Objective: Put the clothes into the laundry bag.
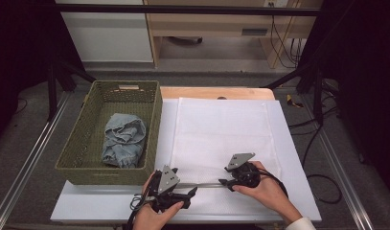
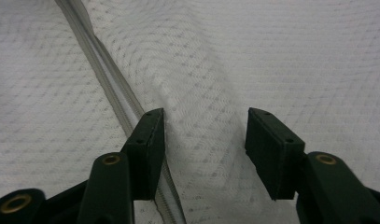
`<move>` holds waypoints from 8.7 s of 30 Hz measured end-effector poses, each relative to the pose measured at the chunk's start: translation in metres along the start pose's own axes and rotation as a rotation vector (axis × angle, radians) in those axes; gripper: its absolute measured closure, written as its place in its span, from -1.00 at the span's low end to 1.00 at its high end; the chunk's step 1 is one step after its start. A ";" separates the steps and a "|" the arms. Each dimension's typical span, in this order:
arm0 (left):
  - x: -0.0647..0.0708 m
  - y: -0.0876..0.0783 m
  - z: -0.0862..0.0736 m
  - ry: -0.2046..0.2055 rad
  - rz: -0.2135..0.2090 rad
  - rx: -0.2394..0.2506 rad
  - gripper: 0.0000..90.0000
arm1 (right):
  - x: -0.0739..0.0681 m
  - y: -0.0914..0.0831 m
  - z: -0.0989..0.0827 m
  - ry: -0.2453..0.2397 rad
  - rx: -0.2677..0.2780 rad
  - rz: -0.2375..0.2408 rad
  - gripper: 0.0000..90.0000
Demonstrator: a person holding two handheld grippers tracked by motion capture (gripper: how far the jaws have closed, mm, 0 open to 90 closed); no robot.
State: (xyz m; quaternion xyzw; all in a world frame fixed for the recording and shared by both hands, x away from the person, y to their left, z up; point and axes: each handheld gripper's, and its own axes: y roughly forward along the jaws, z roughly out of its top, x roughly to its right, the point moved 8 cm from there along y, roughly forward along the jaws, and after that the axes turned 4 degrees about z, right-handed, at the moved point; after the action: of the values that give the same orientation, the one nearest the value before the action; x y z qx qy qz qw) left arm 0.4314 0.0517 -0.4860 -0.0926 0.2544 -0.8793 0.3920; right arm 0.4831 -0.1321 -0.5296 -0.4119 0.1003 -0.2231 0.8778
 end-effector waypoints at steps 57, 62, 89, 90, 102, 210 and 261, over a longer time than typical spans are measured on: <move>-0.048 -0.022 0.060 -0.038 0.117 -0.073 -0.75 | 0.014 -0.041 0.045 -0.129 0.162 -0.218 1.00; -0.061 -0.027 0.068 -0.032 0.140 -0.089 -0.75 | 0.013 -0.042 0.048 -0.130 0.175 -0.216 1.00; -0.107 -0.052 0.079 0.058 0.232 -0.155 -0.75 | 0.007 -0.043 0.042 -0.126 0.188 -0.190 1.00; -0.108 -0.052 0.079 0.059 0.233 -0.154 -0.75 | 0.007 -0.042 0.042 -0.127 0.185 -0.189 1.00; -0.119 -0.051 0.087 0.086 0.269 -0.190 -0.75 | 0.008 -0.041 0.041 -0.137 0.179 -0.186 1.00; -0.237 0.011 -0.001 -0.109 0.288 -0.599 -1.00 | 0.012 -0.049 0.041 -0.121 0.214 -0.182 1.00; -0.248 0.020 -0.015 -0.088 0.396 -0.619 -0.95 | 0.009 -0.055 0.044 -0.125 0.220 -0.177 1.00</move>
State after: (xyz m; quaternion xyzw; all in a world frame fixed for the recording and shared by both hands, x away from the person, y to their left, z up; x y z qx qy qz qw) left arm 0.6064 0.2284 -0.4999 -0.1935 0.5040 -0.6630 0.5187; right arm 0.4897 -0.1369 -0.4592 -0.3334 -0.0166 -0.2831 0.8991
